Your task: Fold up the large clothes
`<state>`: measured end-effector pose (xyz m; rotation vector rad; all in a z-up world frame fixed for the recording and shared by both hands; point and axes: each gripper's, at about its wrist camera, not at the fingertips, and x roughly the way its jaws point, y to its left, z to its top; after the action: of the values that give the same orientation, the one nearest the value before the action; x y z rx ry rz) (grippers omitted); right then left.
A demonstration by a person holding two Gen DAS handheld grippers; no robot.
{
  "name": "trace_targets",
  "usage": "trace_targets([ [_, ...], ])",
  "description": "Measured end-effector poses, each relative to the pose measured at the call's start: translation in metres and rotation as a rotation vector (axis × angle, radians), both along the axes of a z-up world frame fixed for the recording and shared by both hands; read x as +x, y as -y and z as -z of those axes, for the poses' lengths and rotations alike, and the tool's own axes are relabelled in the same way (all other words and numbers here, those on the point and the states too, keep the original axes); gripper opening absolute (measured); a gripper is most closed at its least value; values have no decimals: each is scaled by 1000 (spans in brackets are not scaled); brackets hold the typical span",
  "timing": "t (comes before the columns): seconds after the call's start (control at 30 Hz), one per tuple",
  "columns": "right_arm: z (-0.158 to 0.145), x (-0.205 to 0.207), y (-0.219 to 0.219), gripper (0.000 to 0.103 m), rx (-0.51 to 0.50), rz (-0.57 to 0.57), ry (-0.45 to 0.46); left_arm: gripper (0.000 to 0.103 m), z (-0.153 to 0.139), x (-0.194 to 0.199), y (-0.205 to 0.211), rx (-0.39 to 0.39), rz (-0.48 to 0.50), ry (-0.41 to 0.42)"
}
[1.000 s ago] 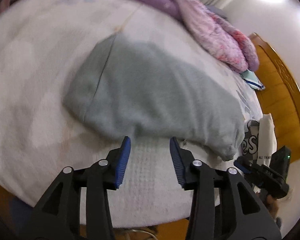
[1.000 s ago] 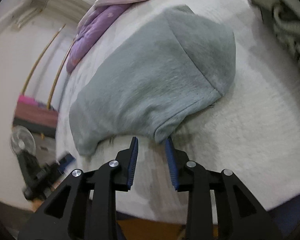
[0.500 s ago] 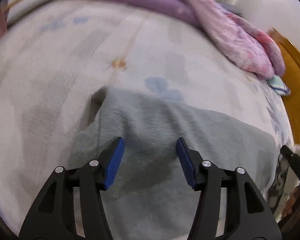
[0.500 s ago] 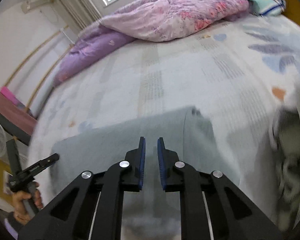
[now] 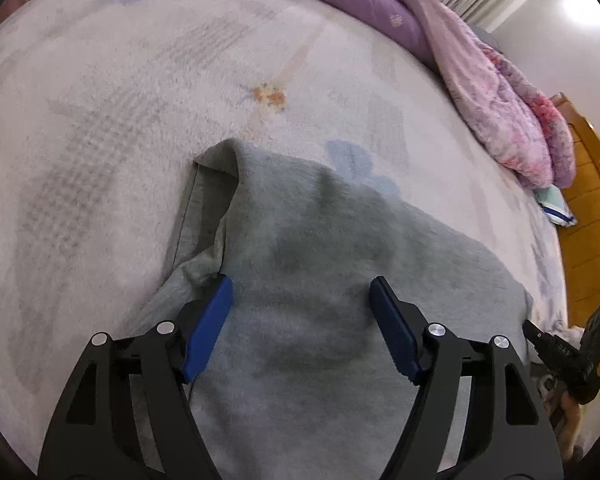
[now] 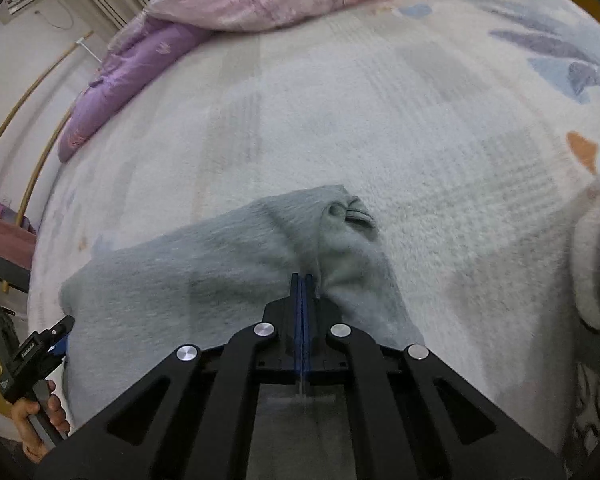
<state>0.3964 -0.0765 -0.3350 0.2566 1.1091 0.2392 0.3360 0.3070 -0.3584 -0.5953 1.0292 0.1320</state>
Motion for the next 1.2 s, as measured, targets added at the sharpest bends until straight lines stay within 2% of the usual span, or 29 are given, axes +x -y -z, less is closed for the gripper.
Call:
trace_targets([
  [0.03, -8, -8, -2, 6, 6, -12, 10, 73, -9, -9, 1, 0, 17, 23],
  [0.13, -27, -52, -9, 6, 18, -72, 36, 79, -27, -37, 1, 37, 39, 72],
  [0.23, -15, -81, -14, 6, 7, -122, 2, 79, -28, -64, -2, 34, 28, 75],
  [0.3, 12, -85, -9, 3, -24, -101, -59, 79, -23, -75, -4, 30, 6, 64],
  [0.37, 38, -84, 1, 0, 10, -70, -101, 79, -9, -87, -11, -31, -33, 40],
  [0.43, 40, -84, 4, 0, 35, -60, -99, 79, 3, -98, -18, -104, -83, 22],
  [0.5, 28, -82, -4, 0, -24, -66, -106, 79, 7, -106, -20, -149, -102, 37],
  [0.53, 22, -82, -8, 4, -36, -70, -101, 80, 8, -110, -21, -171, -111, 48],
  [0.63, -3, -83, -27, 4, 14, -94, -54, 84, 15, -120, -20, -258, -160, 82],
  [0.7, -17, -76, -48, 4, 61, -129, -37, 87, 19, -120, -15, -279, -158, 85],
  [0.9, -32, -40, -122, 3, 111, -213, -36, 94, 22, -106, -2, -220, -150, 71],
  [1.0, -34, -25, -142, 3, 84, -221, -33, 94, 22, -103, 0, -190, -148, 65],
  [1.13, -17, 2, -156, 2, 31, -196, -82, 94, 21, -110, -4, -208, -163, 81],
  [1.2, -2, 8, -158, 0, -6, -191, -116, 94, 18, -117, -7, -190, -190, 87],
])
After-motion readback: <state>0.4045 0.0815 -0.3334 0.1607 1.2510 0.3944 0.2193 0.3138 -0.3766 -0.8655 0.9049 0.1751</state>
